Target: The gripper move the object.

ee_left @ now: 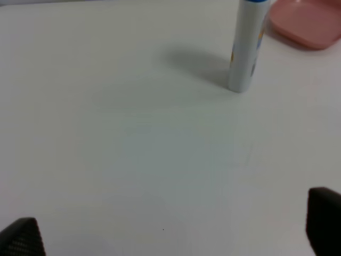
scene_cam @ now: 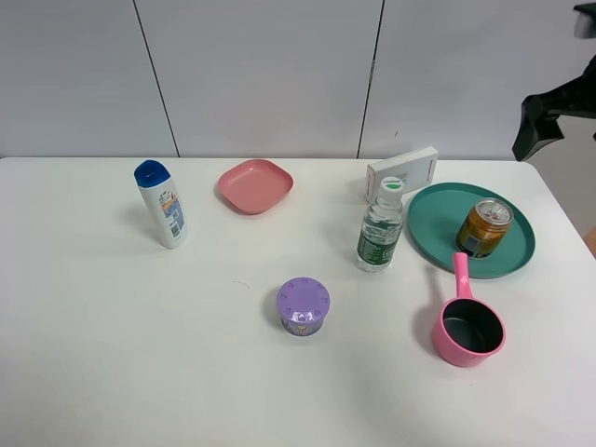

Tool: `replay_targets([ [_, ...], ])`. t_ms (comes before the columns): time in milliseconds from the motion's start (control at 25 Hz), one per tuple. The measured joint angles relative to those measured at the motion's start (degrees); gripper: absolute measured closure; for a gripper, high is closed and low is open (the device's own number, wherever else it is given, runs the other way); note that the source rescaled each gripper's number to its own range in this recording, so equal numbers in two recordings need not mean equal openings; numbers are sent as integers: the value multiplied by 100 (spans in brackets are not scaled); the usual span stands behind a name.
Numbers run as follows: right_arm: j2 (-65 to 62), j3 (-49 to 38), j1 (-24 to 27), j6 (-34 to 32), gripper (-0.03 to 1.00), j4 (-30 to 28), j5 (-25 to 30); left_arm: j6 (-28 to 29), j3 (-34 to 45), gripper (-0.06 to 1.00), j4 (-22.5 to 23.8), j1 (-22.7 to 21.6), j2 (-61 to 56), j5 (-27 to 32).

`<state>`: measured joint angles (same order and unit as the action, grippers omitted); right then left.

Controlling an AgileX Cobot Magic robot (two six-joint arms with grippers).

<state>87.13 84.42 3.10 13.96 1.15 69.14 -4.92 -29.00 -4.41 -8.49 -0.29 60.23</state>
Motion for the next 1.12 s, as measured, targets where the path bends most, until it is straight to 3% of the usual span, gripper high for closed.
replay_targets([
  [320, -958, 0, 0, 0, -2, -40, 40, 0, 0, -6, 0, 0, 0, 0],
  [560, -1199, 0, 0, -302, -2, -653, 48, 0, 0, -6, 0, 0, 0, 0],
  [880, -1925, -25, 0, -456, -2, -349, 54, 0, 0, -6, 0, 0, 0, 0],
  [1120, -3133, -1194, 0, -467, -3, -314, 34, 0, 0, -6, 0, 0, 0, 0],
])
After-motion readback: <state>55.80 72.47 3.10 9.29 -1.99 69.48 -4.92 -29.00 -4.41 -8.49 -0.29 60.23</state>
